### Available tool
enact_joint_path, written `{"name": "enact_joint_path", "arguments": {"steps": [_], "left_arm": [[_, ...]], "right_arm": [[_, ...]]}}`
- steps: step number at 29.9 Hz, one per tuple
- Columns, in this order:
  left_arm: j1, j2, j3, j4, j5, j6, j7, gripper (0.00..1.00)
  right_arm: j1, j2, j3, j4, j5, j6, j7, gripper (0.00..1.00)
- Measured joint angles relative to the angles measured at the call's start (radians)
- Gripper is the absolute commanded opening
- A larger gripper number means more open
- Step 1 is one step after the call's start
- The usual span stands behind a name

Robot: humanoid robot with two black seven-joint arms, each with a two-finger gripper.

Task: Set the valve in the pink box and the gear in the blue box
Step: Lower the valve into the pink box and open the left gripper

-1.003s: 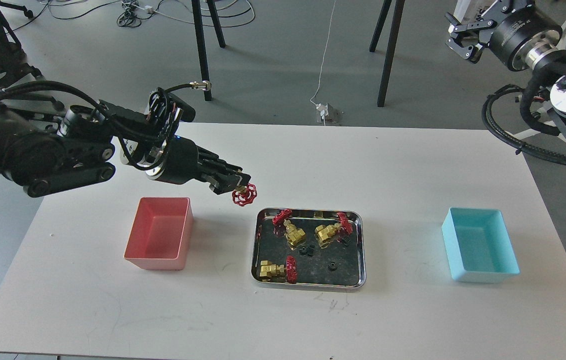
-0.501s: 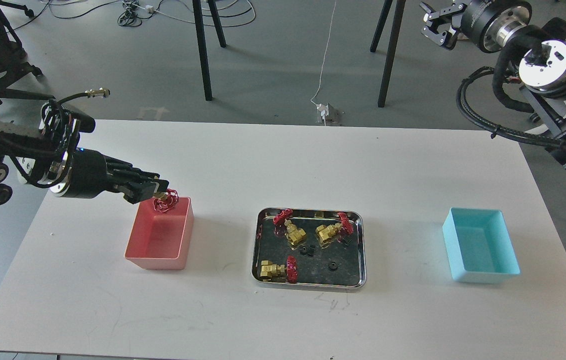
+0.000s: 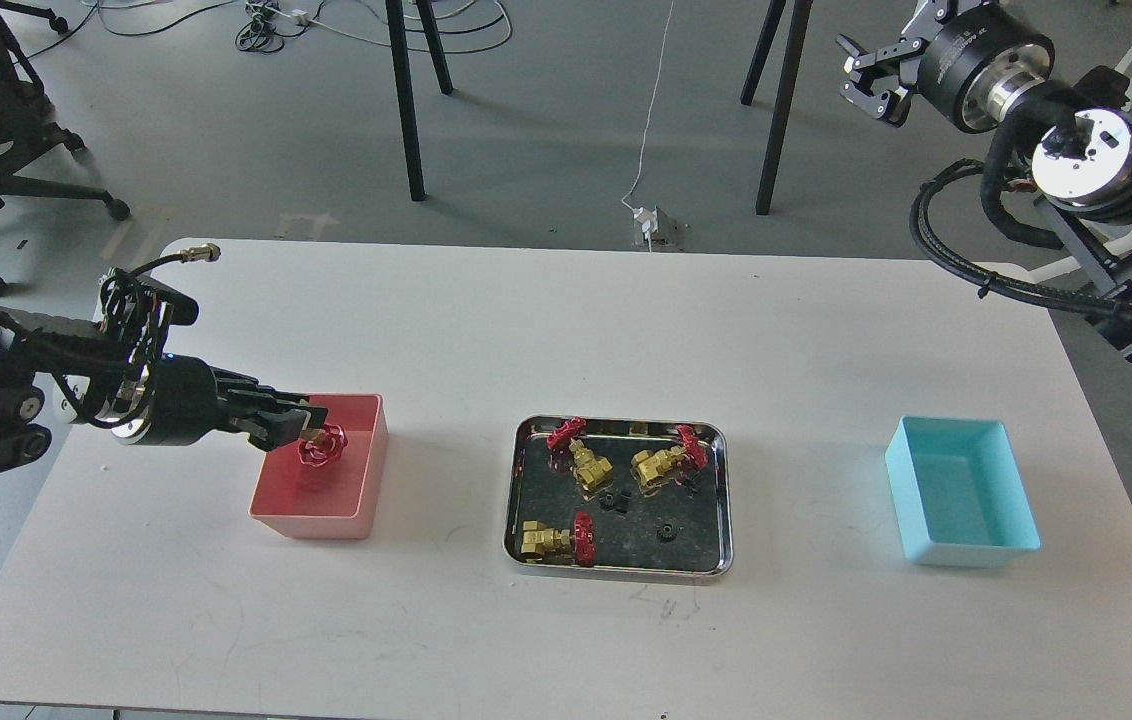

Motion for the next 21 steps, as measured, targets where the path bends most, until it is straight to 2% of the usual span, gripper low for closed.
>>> {"name": "enact_joint_path", "arguments": {"steps": [7,13,21], "left_arm": [[0.049,-0.067,0.000,0.084,0.000,0.000,0.000,0.23],[0.058,-0.087,-0.007,0.091,-0.007,0.002,0.000,0.41],[0.058,-0.093,-0.023,0.090,-0.009,0.004,0.000,0.52]], "right_arm": [[-0.016,0.000,0.004,0.002,0.000,0.000,0.002,1.00],[-0.022,-0.001,0.005,0.003,0.000,0.002,0.002,1.00],[-0.037,-0.003,0.006,0.007,0.000,0.004,0.002,1.00]]}}
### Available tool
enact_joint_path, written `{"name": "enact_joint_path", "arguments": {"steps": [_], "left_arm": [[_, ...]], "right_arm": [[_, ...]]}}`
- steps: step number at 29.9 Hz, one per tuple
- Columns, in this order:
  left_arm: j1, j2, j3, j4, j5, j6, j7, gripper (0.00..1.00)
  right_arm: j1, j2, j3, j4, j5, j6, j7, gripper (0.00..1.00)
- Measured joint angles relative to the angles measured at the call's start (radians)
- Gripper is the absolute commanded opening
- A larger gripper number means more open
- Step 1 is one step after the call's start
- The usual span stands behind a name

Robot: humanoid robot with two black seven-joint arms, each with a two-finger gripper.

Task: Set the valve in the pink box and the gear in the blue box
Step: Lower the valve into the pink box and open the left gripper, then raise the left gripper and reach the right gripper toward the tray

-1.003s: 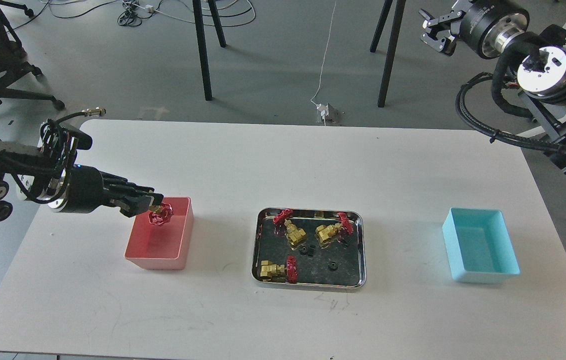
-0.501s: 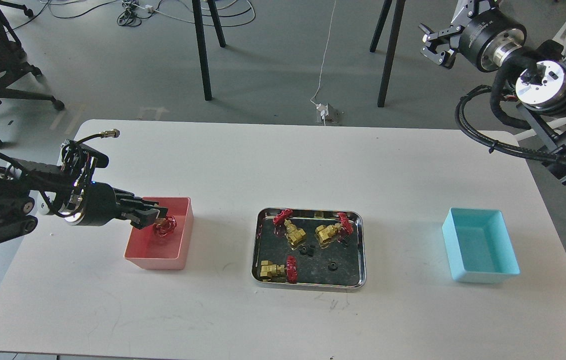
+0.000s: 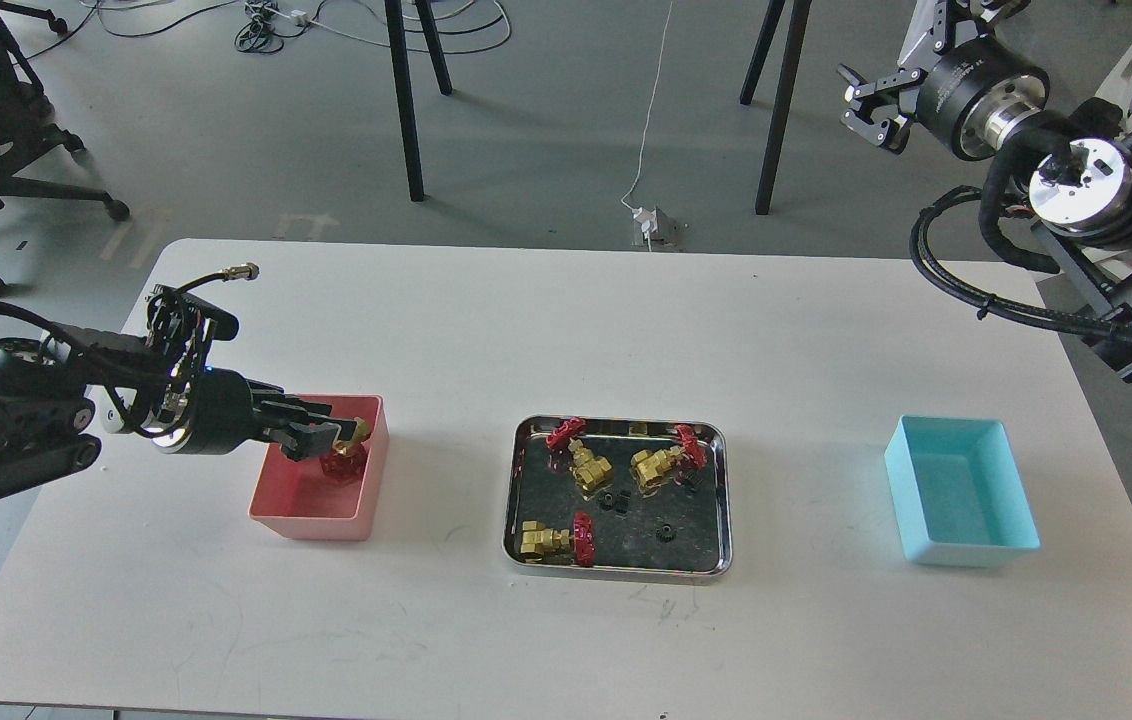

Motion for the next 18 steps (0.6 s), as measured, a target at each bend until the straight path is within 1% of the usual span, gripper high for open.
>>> {"name": "enact_joint_path", "arguments": {"steps": [2,4,5,8,11,13,17,18], "left_arm": [[0.000,0.003,-0.002,-0.003,-0.001,-0.002,0.000,0.58],[0.000,0.010,-0.014,-0.008,-0.003,-0.005,0.000,0.62],[0.000,0.013,-0.028,-0.011,-0.005,-0.007,0.000,0.62],[0.000,0.033,-0.117,-0.027,-0.033,-0.010,0.000,0.65],[0.001,0.076,-0.243,-0.081,-0.140,-0.015,0.000,0.65],[0.004,0.103,-0.352,-0.143,-0.271,-0.039,0.000,0.65],[0.024,0.119,-0.584,-0.256,-0.598,-0.133,0.000,0.67],[0.031,0.114,-0.636,-0.268,-0.672,-0.154,0.000,0.68]], "right_arm": [[0.000,-0.003,-0.001,0.002,0.000,0.001,0.000,1.00],[-0.001,-0.007,-0.010,0.006,-0.001,0.002,0.000,1.00],[-0.001,-0.009,-0.013,0.009,-0.005,0.003,0.000,1.00],[0.005,-0.014,-0.042,0.021,-0.029,0.021,-0.001,1.00],[0.029,-0.022,-0.114,0.042,-0.142,0.076,0.000,1.00],[0.060,-0.045,-0.167,0.062,-0.300,0.143,0.003,1.00],[0.117,-0.105,-0.219,0.126,-0.640,0.356,0.009,1.00],[0.132,-0.113,-0.225,0.138,-0.706,0.379,0.010,1.00]]}}
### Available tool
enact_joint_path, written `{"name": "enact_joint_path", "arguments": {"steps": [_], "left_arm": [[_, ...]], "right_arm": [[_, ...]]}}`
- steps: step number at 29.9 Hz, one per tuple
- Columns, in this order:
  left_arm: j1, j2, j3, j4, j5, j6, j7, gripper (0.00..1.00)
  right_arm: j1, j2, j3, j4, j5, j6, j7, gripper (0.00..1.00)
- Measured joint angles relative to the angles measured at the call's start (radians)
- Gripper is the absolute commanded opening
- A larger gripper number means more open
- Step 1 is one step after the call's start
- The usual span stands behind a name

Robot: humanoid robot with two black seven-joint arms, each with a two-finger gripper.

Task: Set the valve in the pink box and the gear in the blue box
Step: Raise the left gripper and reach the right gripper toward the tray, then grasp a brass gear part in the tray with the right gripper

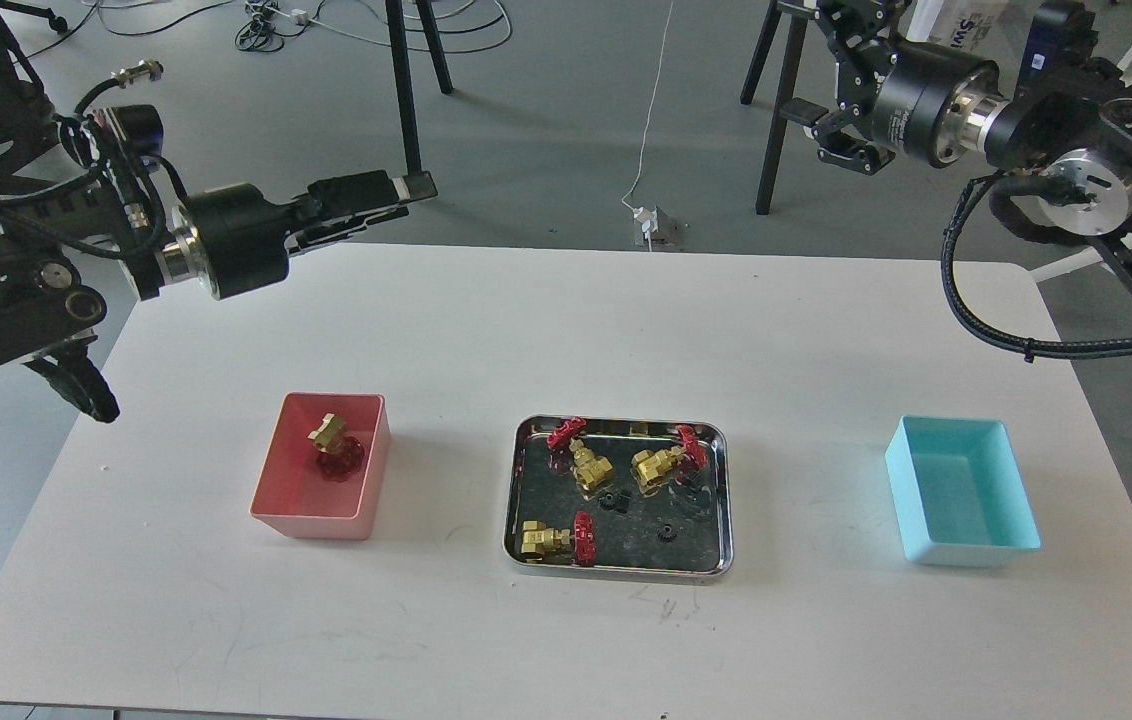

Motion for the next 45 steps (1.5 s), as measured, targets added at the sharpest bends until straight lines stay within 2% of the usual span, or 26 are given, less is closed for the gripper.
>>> {"name": "enact_joint_path", "arguments": {"steps": [6,12,16,22,24,26,29,34,45], "left_arm": [[0.079,-0.122,-0.333,-0.019,-0.426,-0.124,0.000,0.72],[0.168,-0.276,-0.558,-0.019,-0.517,-0.144,0.000,0.75],[0.200,-0.321,-0.581,-0.019,-0.519,-0.140,0.000,0.76],[0.248,-0.329,-0.586,-0.017,-0.519,-0.139,0.000,0.77],[0.261,-0.332,-0.586,-0.016,-0.519,-0.139,0.000,0.77],[0.271,-0.343,-0.586,-0.016,-0.519,-0.139,0.000,0.77],[0.286,-0.361,-0.587,-0.017,-0.518,-0.137,0.000,0.77],[0.304,-0.377,-0.588,-0.018,-0.516,-0.136,0.000,0.77],[0.316,-0.401,-0.585,-0.010,-0.516,-0.136,0.000,0.77]], "right_arm": [[0.087,-0.013,-0.122,0.149,-0.449,0.030,0.001,1.00],[0.111,-0.027,-0.389,0.432,-0.787,0.031,0.001,1.00],[0.113,-0.025,-0.555,0.566,-0.903,0.031,0.002,1.00],[0.095,-0.021,-0.655,0.590,-1.011,0.031,0.001,0.96],[0.083,-0.012,-0.665,0.590,-1.037,0.030,0.000,0.88],[0.075,0.007,-0.686,0.590,-1.056,0.030,0.001,0.85],[0.070,0.032,-0.731,0.589,-1.077,0.030,0.002,0.74],[0.042,0.068,-0.757,0.548,-1.089,0.030,-0.002,0.65],[-0.010,0.231,-0.755,0.373,-1.101,0.030,-0.007,0.64]]}}
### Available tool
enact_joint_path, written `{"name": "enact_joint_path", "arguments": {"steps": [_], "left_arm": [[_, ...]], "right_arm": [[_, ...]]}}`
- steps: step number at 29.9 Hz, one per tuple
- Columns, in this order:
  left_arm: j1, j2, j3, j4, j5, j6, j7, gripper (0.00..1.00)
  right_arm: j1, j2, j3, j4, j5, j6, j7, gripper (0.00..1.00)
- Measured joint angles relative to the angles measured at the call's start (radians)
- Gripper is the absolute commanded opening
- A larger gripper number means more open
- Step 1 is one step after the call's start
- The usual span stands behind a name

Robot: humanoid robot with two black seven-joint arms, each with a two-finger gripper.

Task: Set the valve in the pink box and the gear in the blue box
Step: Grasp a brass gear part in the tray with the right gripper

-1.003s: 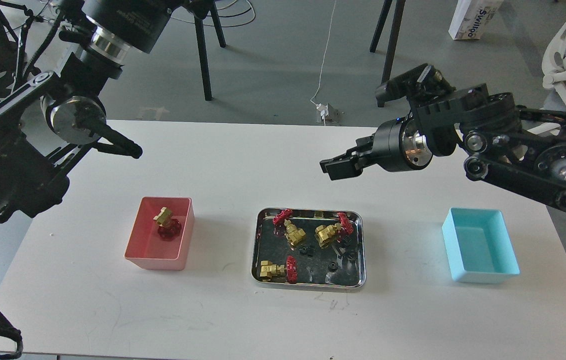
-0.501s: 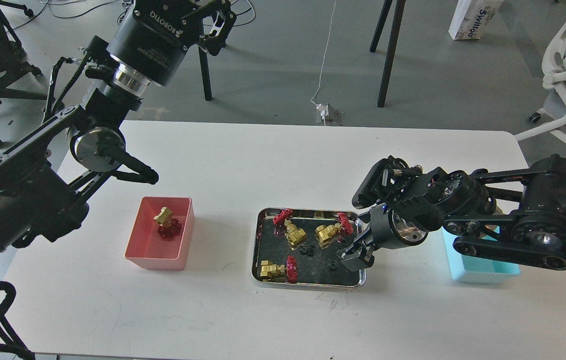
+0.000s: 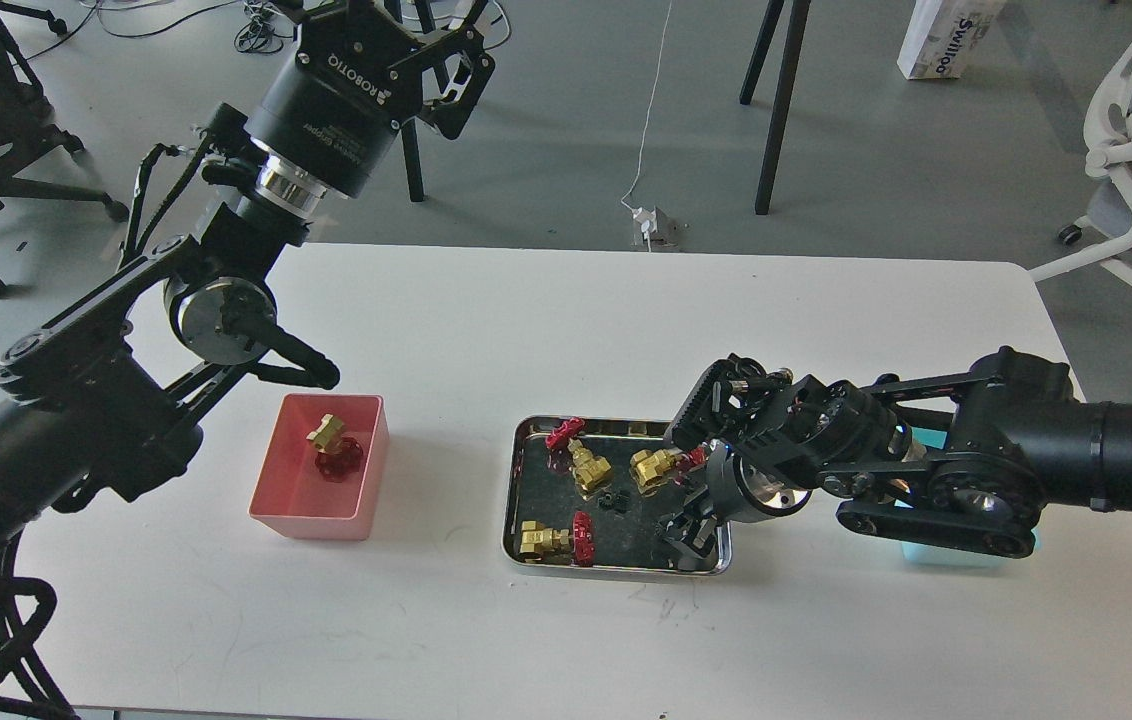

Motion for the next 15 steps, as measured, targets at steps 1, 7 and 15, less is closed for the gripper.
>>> {"name": "enact_joint_path", "arguments": {"steps": [1,7,15], "left_arm": [[0.004,0.000,0.000,0.000,0.000,0.000,0.000,0.77],[0.013,0.001,0.000,0.000,0.000,-0.002,0.000,0.77],[0.025,0.001,-0.001,0.002,0.002,-0.002,0.000,0.78]], "right_arm": [[0.000,0.008,0.000,-0.005,0.002,0.000,0.000,0.64],[-0.013,0.047,-0.001,-0.036,0.007,0.000,-0.001,0.59],[-0.055,0.077,-0.003,-0.084,0.007,0.000,-0.003,0.56]]}}
